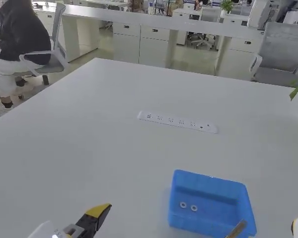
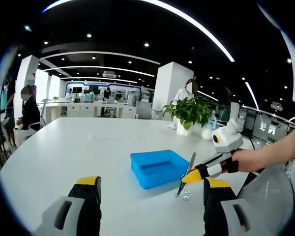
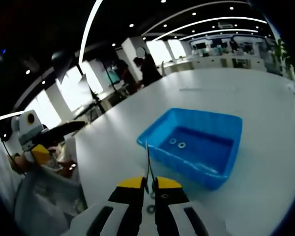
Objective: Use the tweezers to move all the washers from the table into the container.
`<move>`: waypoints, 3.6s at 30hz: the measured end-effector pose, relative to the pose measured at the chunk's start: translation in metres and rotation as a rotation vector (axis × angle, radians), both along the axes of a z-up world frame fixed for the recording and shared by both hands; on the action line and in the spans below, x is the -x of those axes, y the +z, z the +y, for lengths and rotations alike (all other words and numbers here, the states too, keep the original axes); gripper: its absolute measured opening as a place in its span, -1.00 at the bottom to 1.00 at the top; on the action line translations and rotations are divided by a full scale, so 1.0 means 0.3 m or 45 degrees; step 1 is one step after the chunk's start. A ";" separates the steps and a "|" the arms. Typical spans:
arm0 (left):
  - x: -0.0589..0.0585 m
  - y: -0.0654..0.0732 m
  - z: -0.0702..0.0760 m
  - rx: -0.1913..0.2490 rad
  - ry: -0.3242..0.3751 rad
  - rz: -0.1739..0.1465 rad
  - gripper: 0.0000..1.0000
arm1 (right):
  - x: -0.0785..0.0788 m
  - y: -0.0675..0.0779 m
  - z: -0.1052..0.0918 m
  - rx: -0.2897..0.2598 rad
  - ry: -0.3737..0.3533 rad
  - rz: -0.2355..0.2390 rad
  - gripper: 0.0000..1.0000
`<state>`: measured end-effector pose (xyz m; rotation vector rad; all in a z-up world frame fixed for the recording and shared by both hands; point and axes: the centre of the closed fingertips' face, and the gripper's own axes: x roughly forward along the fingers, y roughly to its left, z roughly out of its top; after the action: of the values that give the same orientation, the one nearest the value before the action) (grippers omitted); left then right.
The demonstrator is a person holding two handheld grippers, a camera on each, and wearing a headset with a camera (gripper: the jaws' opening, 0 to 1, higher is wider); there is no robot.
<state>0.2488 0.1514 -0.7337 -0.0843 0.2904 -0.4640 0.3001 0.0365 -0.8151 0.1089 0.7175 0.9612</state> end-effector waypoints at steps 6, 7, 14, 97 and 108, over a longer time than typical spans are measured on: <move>0.001 -0.001 -0.001 -0.004 -0.003 0.002 0.75 | 0.019 -0.006 0.009 0.039 0.036 -0.023 -0.90; 0.001 -0.001 -0.001 -0.004 -0.002 0.002 0.75 | 0.021 -0.006 0.010 0.046 0.041 -0.029 -0.90; 0.002 -0.002 -0.002 -0.006 -0.004 0.003 0.75 | 0.028 -0.004 0.017 0.120 0.091 -0.119 -0.90; 0.001 0.000 0.000 -0.004 0.000 0.002 0.74 | -0.313 0.086 -0.015 0.065 -0.147 -0.118 -0.91; 0.001 -0.003 0.001 -0.006 0.002 0.006 0.74 | -0.331 0.021 0.014 0.127 -0.113 -0.078 -0.92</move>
<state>0.2484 0.1517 -0.7347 -0.0813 0.2963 -0.4616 0.3995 0.0407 -0.8088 0.0231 0.6970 0.8390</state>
